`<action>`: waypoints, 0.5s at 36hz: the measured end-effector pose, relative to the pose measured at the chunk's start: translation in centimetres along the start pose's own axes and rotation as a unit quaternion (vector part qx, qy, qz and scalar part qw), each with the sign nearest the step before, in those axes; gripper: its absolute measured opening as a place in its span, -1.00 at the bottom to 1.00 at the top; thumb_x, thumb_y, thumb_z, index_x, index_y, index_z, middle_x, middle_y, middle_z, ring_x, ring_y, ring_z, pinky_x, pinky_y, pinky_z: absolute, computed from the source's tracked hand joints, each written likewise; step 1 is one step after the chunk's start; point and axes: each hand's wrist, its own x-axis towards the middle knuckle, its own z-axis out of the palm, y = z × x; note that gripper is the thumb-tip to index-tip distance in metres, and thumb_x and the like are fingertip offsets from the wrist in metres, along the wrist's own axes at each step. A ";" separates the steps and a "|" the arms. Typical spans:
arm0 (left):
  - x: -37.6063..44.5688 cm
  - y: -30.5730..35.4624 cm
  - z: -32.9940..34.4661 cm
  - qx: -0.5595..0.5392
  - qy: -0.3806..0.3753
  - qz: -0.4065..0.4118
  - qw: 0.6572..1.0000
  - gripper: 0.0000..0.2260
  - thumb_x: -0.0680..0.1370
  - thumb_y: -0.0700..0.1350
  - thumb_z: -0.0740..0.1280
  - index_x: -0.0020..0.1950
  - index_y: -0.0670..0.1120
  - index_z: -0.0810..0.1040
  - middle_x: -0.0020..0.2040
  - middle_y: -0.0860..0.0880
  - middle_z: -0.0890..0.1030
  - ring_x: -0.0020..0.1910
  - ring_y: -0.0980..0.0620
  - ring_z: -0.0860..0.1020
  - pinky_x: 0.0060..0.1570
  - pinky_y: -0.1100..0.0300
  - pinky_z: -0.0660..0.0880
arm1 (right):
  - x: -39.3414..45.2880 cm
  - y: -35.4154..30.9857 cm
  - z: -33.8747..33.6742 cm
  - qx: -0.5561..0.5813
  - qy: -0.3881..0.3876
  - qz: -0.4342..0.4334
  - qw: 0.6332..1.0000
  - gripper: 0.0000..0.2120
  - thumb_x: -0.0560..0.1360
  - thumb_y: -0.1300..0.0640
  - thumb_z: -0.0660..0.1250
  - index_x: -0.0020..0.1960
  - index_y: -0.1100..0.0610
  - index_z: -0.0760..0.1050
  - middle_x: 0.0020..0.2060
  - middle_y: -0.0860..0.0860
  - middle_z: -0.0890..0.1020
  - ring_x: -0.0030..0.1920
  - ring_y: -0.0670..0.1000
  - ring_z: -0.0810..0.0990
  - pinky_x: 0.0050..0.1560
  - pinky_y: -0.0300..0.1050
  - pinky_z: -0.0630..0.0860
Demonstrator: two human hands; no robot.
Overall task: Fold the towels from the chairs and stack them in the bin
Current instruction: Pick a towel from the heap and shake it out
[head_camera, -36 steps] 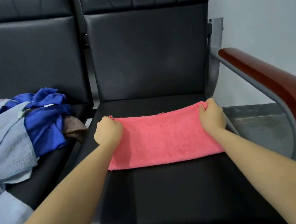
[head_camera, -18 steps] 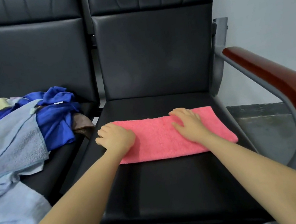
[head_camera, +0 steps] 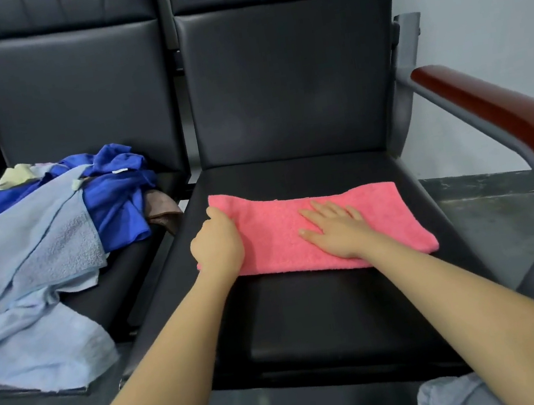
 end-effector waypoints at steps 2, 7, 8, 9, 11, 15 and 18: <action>0.0 -0.1 -0.6 -0.015 0.021 0.013 1.000 -0.73 0.64 -0.13 0.13 0.29 -0.24 0.28 0.16 -0.20 0.54 0.11 -0.23 0.54 -0.07 0.00 0.43 | -0.1 -1.0 0.2 0.006 -0.001 0.005 1.000 -0.43 0.60 -0.27 -0.13 0.55 -0.15 -0.10 0.56 -0.09 -0.11 0.55 0.01 -0.13 0.50 0.13 -0.18; -0.2 0.5 -2.9 -0.100 0.063 0.050 0.992 -0.67 0.63 -0.08 0.10 0.31 -0.25 0.32 0.14 -0.22 0.53 0.09 -0.24 0.52 -0.04 0.01 0.41 | 0.1 -4.2 0.7 0.044 -0.006 0.009 0.999 -0.44 0.60 -0.25 -0.09 0.56 -0.13 -0.05 0.56 -0.07 -0.09 0.55 0.02 -0.13 0.48 0.15 -0.19; -0.3 0.8 -3.2 -0.122 0.063 0.051 0.989 -0.69 0.63 -0.08 0.12 0.26 -0.26 0.36 0.12 -0.22 0.53 0.09 -0.25 0.51 -0.06 0.02 0.40 | 0.2 -4.7 0.8 0.054 -0.010 0.007 0.998 -0.44 0.60 -0.24 -0.08 0.56 -0.13 -0.03 0.56 -0.06 -0.08 0.55 0.02 -0.12 0.47 0.14 -0.18; -0.2 0.9 -3.6 -0.145 0.063 0.051 0.986 -0.69 0.62 -0.07 0.13 0.24 -0.27 0.38 0.11 -0.23 0.54 0.09 -0.25 0.51 -0.08 0.03 0.39 | 0.3 -5.3 0.7 0.070 -0.009 0.002 0.997 -0.46 0.61 -0.21 -0.06 0.55 -0.12 0.00 0.56 -0.06 -0.06 0.55 0.02 -0.10 0.47 0.13 -0.16; -0.1 1.1 -4.0 -0.185 0.058 0.050 0.980 -0.62 0.60 -0.03 0.17 0.28 -0.28 0.38 0.10 -0.22 0.56 0.09 -0.25 0.51 -0.09 0.03 0.38 | 0.6 -6.1 0.7 0.120 0.008 -0.015 0.993 -0.51 0.63 -0.14 -0.01 0.54 -0.10 0.09 0.56 -0.04 0.02 0.54 0.02 -0.02 0.49 0.10 -0.10; -0.8 2.1 -4.3 -0.225 0.050 0.081 0.970 -0.61 0.59 0.01 0.18 0.26 -0.26 0.42 0.08 -0.16 0.59 0.06 -0.20 0.54 -0.13 0.08 0.38 | 0.5 -5.9 -0.1 0.317 0.094 -0.017 0.944 -0.64 0.60 0.05 0.16 0.37 0.07 0.42 0.38 0.04 0.41 0.35 0.06 0.42 0.36 0.09 0.32; -2.4 3.5 -4.9 -0.251 0.050 0.116 0.960 -0.71 0.62 0.05 0.15 0.07 -0.17 0.46 -0.07 -0.08 0.60 -0.04 -0.16 0.56 -0.23 0.12 0.34 | -0.2 -3.9 -1.0 0.343 0.157 0.036 0.925 -0.76 0.57 0.06 0.18 0.16 0.01 0.54 0.18 0.02 0.56 0.20 0.08 0.52 0.26 0.12 0.40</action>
